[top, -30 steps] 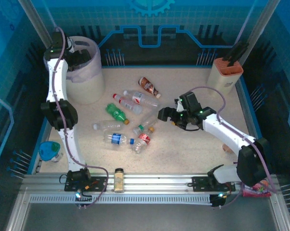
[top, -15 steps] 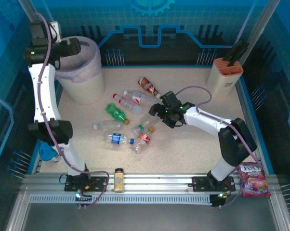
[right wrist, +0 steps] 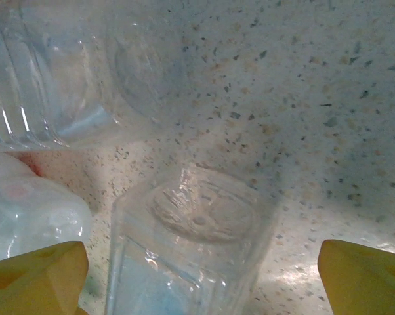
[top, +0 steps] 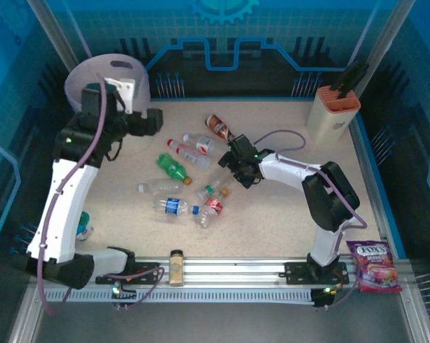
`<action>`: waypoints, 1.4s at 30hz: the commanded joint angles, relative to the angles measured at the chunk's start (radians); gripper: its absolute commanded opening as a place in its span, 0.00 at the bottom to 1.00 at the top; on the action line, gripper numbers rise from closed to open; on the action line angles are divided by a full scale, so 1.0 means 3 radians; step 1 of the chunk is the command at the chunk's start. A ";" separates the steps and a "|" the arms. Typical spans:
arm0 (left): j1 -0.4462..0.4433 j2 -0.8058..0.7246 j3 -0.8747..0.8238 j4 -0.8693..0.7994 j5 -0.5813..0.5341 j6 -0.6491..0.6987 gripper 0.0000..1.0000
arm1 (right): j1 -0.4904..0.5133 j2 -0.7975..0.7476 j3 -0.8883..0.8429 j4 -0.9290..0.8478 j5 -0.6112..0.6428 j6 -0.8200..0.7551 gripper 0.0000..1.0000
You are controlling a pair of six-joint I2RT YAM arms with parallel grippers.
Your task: Put the plastic bottles in the bin
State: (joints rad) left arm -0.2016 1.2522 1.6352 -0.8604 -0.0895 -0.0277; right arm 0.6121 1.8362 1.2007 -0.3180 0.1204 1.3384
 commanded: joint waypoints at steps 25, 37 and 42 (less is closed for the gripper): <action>-0.0514 0.0151 -0.1344 0.0825 0.0578 -0.0860 0.99 | -0.0069 0.0247 0.0266 0.0106 -0.0053 0.0167 0.56; -0.0673 0.0500 -0.0997 0.0986 0.1500 -0.0799 0.99 | -0.0476 -0.0330 0.0118 0.0306 -0.0771 -0.0910 0.43; -0.0708 0.0608 -0.1042 0.1478 0.1788 -0.1034 0.99 | -0.0607 -0.0498 0.0469 0.0014 -0.1201 -0.1632 0.40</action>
State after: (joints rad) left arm -0.4107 1.4231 1.3212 -0.5224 0.3355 -0.2970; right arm 0.4393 1.7470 1.2938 -0.2890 -0.1226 1.0302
